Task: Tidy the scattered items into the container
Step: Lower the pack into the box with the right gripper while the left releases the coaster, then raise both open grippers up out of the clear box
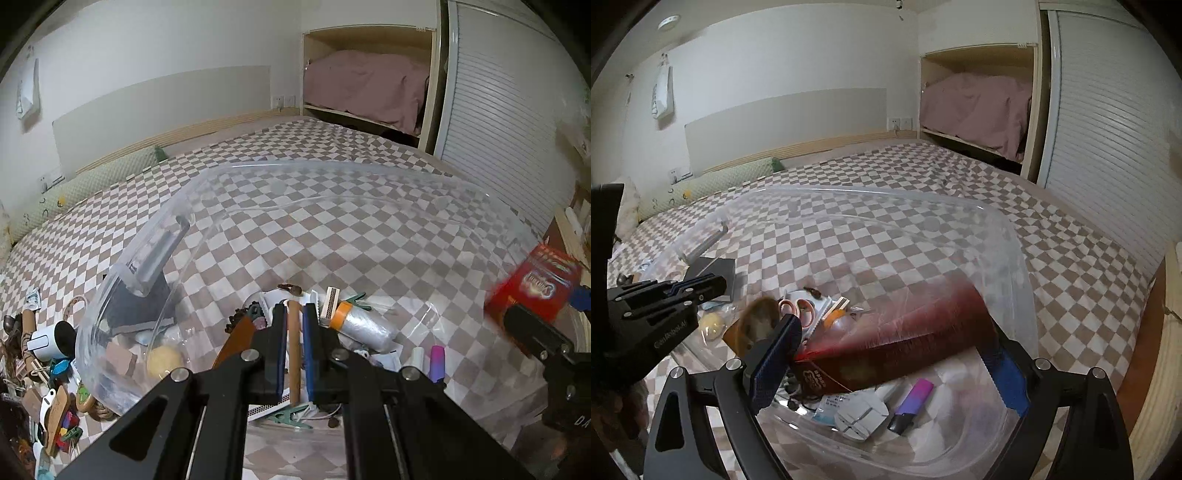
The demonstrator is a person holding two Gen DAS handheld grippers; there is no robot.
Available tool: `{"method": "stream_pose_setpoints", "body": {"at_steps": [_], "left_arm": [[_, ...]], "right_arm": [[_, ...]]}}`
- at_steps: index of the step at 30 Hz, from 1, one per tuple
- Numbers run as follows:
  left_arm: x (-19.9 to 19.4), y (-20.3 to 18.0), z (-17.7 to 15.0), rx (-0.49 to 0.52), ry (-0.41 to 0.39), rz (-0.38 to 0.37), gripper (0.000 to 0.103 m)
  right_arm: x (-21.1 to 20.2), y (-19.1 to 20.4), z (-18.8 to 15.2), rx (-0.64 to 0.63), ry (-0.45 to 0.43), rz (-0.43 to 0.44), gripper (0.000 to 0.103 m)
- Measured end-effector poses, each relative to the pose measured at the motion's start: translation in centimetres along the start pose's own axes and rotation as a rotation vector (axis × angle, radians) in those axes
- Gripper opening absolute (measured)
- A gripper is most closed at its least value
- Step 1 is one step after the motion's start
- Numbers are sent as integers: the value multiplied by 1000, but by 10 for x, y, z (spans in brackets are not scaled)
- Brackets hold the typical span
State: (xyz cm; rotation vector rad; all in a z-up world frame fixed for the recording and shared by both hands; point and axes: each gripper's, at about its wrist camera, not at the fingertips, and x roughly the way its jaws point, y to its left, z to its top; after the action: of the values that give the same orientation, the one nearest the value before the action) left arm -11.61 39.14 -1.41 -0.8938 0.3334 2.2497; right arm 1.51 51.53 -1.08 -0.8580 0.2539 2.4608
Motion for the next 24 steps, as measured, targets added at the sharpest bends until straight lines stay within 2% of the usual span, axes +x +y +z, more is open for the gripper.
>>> {"method": "stream_pose_setpoints", "body": {"at_steps": [1,3,4,5,8,10,12,16,18,22,24], "left_arm": [[-1,0,0,-1,-3,2,14],[-3,1,-1,-7,-12,8,42],[-5,2,-2,-12,-20,12,48],[-6,2,-1,-17,-23,11,51],[-10,3,0,-25,-33,9,52],[-12,3,2,-23,-40,16,59],[-18,3,4,-23,-59,22,74],[-31,2,9,-22,-87,24,79],[-39,3,10,-23,-104,20,87],[-61,8,8,-33,-137,5,94],[-72,12,4,-39,-142,2,103]], "right_arm": [[0,-1,0,3,1,1,94],[-1,-2,-1,8,-6,-1,97],[-2,-3,-1,10,-12,-3,103],[-3,-4,-1,12,-18,-6,103],[-6,-4,1,16,-31,-17,103],[-9,-5,3,16,-41,-24,103],[-13,-5,6,16,-58,-33,103],[-22,-8,10,31,-83,-29,103],[-24,-10,10,40,-87,-26,103],[-31,-15,8,44,-90,-30,103],[-34,-16,7,45,-95,-26,103]]}}
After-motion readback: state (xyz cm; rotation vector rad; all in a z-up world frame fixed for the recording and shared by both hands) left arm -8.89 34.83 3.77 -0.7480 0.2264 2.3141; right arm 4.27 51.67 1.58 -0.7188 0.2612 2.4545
